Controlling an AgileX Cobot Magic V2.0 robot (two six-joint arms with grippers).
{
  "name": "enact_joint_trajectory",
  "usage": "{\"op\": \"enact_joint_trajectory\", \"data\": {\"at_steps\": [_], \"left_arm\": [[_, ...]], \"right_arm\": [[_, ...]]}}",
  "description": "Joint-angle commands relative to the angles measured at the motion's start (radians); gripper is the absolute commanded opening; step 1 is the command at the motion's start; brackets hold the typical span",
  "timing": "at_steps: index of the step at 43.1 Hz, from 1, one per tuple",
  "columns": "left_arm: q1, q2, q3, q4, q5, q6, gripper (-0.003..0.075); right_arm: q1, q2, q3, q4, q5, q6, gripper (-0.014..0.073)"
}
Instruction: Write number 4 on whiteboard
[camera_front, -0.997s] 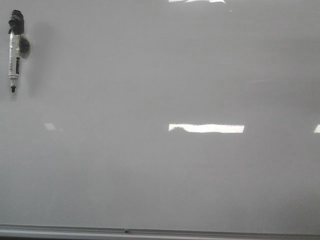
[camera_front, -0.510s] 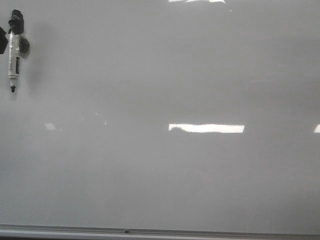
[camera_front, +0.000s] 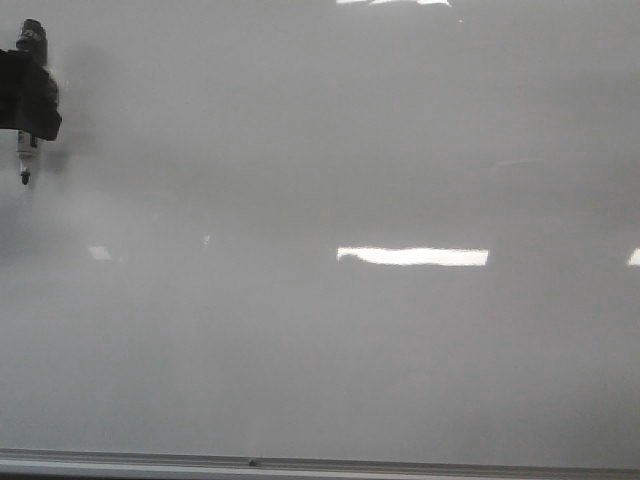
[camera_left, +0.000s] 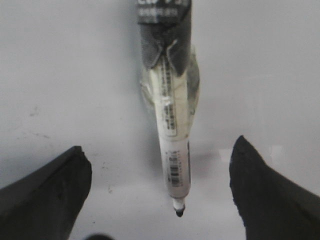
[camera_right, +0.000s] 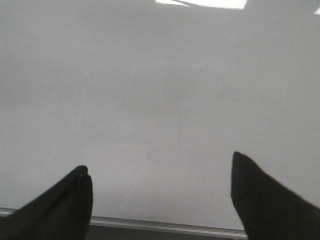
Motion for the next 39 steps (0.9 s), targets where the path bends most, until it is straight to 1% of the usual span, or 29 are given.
{"op": "enact_joint_trajectory", "data": {"at_steps": [1, 5, 10, 16, 20, 27, 30, 35, 37, 39], "left_arm": [[-0.003, -0.004, -0.033, -0.011, -0.119, -0.007, 0.0545], [-0.003, 0.013, -0.033, -0.011, -0.146, -0.007, 0.0515], [-0.003, 0.030, -0.033, -0.007, -0.170, -0.007, 0.0445], [-0.003, 0.038, -0.033, -0.007, -0.158, -0.007, 0.0365], [-0.003, 0.038, -0.033, -0.007, -0.155, -0.007, 0.0293], [-0.003, 0.034, -0.033, -0.007, -0.131, -0.007, 0.0127], [-0.003, 0.024, -0.033, -0.007, -0.114, -0.007, 0.0062], [-0.003, -0.023, -0.033, -0.005, -0.052, 0.004, -0.0019], [-0.003, -0.056, -0.039, 0.008, -0.005, 0.009, -0.0020], [-0.005, -0.087, -0.052, 0.046, 0.072, 0.019, -0.0020]], "right_arm": [[-0.005, 0.008, -0.027, -0.001, -0.077, -0.005, 0.0591], [-0.005, 0.008, -0.027, -0.001, -0.077, -0.005, 0.0591], [-0.005, 0.008, -0.027, -0.001, -0.078, -0.005, 0.0591], [-0.005, 0.008, -0.027, -0.001, -0.077, -0.005, 0.0591], [-0.005, 0.008, -0.027, -0.001, -0.077, -0.005, 0.0591], [-0.005, 0.008, -0.027, -0.001, -0.080, -0.005, 0.0591], [-0.005, 0.008, -0.027, -0.001, -0.087, -0.005, 0.0591], [-0.005, 0.008, -0.027, -0.001, -0.094, -0.005, 0.0591], [-0.005, 0.008, -0.031, 0.000, -0.093, -0.005, 0.0591], [-0.005, 0.008, -0.040, 0.004, -0.080, -0.005, 0.0591]]}}
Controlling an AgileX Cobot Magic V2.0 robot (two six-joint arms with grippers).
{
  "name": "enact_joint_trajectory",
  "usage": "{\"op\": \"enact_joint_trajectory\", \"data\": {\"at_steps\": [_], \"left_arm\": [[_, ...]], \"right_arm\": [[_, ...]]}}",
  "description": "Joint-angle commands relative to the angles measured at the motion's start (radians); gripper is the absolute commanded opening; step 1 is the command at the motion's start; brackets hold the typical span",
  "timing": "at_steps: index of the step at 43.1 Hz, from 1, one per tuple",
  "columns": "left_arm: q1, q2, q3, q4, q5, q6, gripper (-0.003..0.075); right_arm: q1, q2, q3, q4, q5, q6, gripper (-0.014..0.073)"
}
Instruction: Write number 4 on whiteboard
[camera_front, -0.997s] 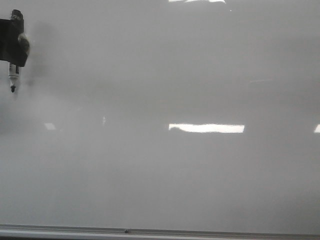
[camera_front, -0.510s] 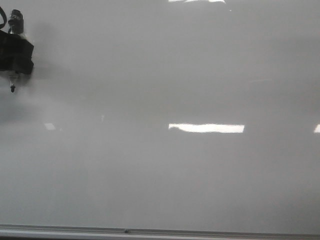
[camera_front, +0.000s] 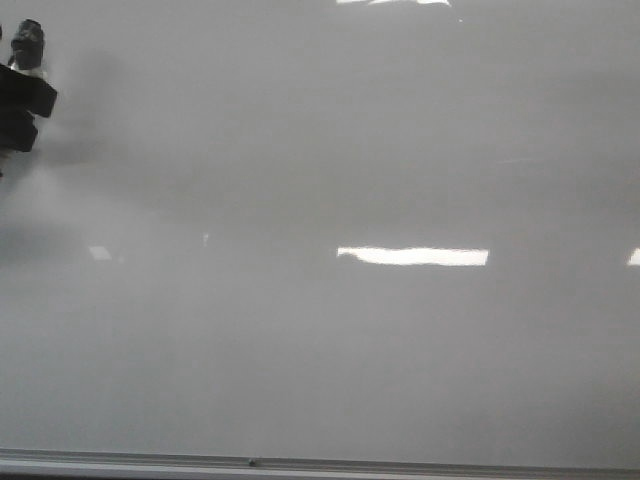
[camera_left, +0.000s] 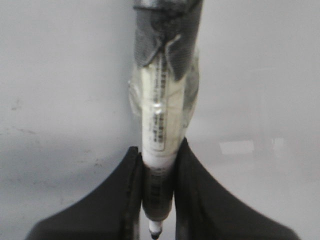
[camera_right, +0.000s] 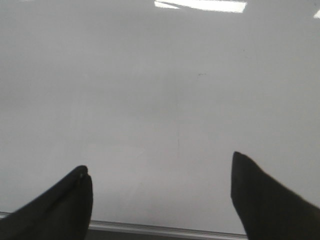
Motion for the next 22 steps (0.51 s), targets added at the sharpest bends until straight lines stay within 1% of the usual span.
{"op": "enact_joint_trajectory", "data": {"at_steps": [1, 7, 12, 14, 17, 20, 22], "left_arm": [[-0.009, -0.105, -0.056, 0.042, 0.074, 0.027, -0.0020], [-0.045, -0.183, -0.137, 0.077, 0.397, 0.151, -0.0020], [-0.094, -0.221, -0.225, 0.075, 0.616, 0.217, -0.0020], [-0.120, -0.228, -0.258, 0.070, 0.676, 0.252, -0.0020], [-0.166, -0.232, -0.306, 0.053, 0.786, 0.342, -0.0020], [-0.219, -0.232, -0.345, 0.025, 0.851, 0.422, -0.0020], [-0.252, -0.232, -0.360, 0.000, 0.867, 0.467, -0.0020]], "right_arm": [[-0.005, 0.010, -0.049, 0.006, -0.054, -0.005, 0.0591], [-0.005, 0.048, -0.146, 0.039, 0.091, -0.006, 0.0591], [-0.005, 0.116, -0.234, 0.057, 0.228, -0.038, 0.0591], [-0.005, 0.152, -0.262, 0.067, 0.273, -0.077, 0.0590], [-0.002, 0.196, -0.299, 0.106, 0.320, -0.133, 0.0590], [0.011, 0.233, -0.332, 0.162, 0.356, -0.209, 0.0590], [0.025, 0.259, -0.349, 0.215, 0.371, -0.282, 0.0590]]}}
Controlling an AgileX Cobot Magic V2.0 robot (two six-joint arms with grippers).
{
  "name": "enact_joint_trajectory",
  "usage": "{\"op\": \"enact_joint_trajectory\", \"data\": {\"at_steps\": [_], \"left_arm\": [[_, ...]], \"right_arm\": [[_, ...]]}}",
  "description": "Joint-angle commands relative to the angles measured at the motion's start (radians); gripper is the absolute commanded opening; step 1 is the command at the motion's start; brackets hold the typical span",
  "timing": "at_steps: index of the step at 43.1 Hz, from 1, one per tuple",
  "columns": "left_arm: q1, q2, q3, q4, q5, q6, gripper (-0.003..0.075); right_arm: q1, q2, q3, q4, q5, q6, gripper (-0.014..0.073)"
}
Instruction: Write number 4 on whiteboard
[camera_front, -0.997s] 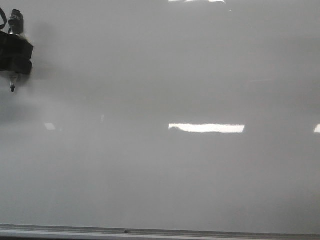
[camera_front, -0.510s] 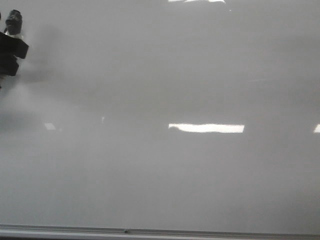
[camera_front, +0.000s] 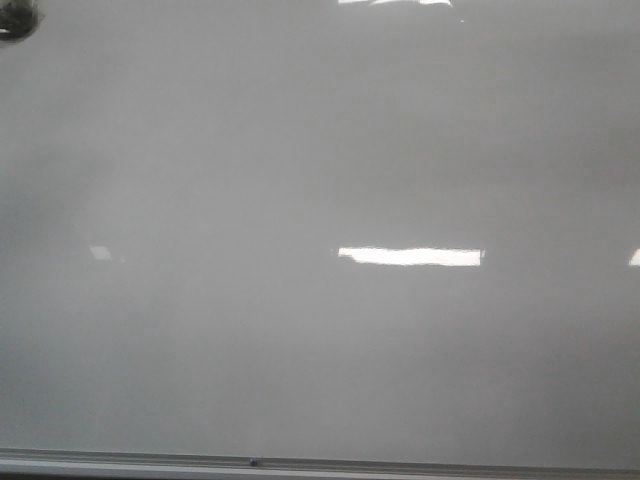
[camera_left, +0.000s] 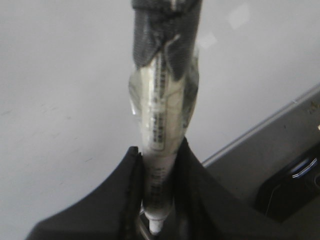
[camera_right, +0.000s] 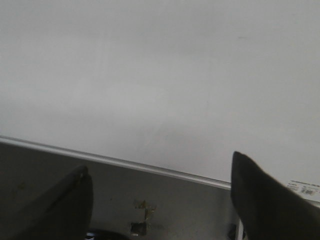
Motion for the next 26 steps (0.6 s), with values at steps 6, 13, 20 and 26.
{"op": "enact_joint_trajectory", "data": {"at_steps": [6, 13, 20, 26], "left_arm": [[-0.183, -0.029, -0.077, -0.073, 0.027, 0.181, -0.0020], [-0.329, -0.005, -0.077, -0.073, -0.007, 0.235, -0.0020], [-0.455, 0.035, -0.077, -0.069, -0.047, 0.251, -0.0020], [-0.525, 0.060, -0.081, -0.069, -0.064, 0.251, -0.0020]], "right_arm": [[0.091, 0.120, -0.111, 0.198, 0.038, -0.358, 0.0590], [0.208, 0.190, -0.166, 0.249, 0.045, -0.525, 0.0590], [0.349, 0.238, -0.226, 0.251, 0.045, -0.616, 0.0590], [0.477, 0.273, -0.272, 0.252, 0.033, -0.647, 0.0590]]}}
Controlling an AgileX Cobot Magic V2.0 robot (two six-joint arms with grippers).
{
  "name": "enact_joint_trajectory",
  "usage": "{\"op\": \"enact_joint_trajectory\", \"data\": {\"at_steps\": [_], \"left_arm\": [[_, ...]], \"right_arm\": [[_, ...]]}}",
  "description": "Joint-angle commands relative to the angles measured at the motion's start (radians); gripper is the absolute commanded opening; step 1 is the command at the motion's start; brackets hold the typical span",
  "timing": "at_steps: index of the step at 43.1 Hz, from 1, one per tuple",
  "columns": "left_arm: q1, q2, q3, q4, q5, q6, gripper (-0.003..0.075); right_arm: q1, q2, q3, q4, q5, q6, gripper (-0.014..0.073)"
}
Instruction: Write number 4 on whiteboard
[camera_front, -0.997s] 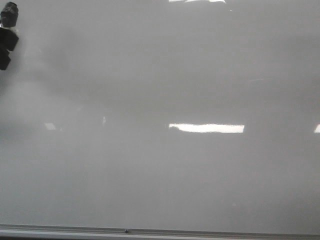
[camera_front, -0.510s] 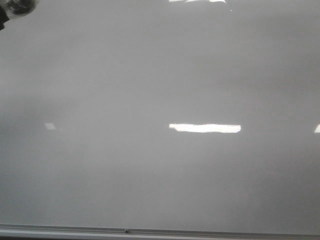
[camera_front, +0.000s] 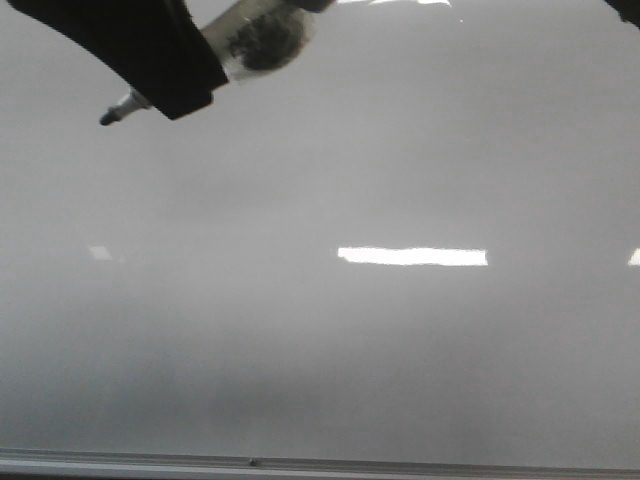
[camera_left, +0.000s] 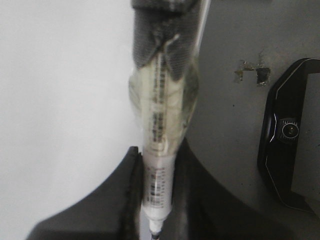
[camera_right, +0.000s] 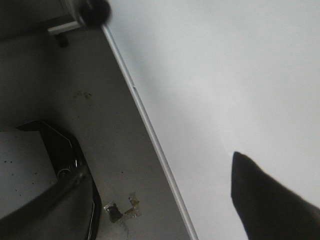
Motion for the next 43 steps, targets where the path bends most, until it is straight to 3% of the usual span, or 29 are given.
{"op": "enact_joint_trajectory", "data": {"at_steps": [1, 9, 17, 30, 43], "left_arm": [[-0.041, -0.013, -0.039, -0.009, -0.065, 0.003, -0.0020], [-0.084, -0.006, -0.048, -0.009, -0.089, 0.003, -0.0020], [-0.084, -0.006, -0.048, -0.009, -0.091, 0.003, -0.0020], [-0.084, -0.006, -0.048, -0.005, -0.091, 0.003, -0.0020], [-0.084, -0.006, -0.048, -0.003, -0.091, 0.003, -0.0020]], "right_arm": [[0.071, 0.012, -0.055, 0.041, -0.052, -0.035, 0.0590], [0.205, 0.069, -0.065, 0.041, -0.148, -0.076, 0.0590], [0.274, 0.111, -0.065, 0.043, -0.222, -0.082, 0.0582], [0.275, 0.113, -0.065, 0.045, -0.204, -0.082, 0.0329], [0.274, 0.113, -0.065, 0.045, -0.201, -0.082, 0.0178]]}}
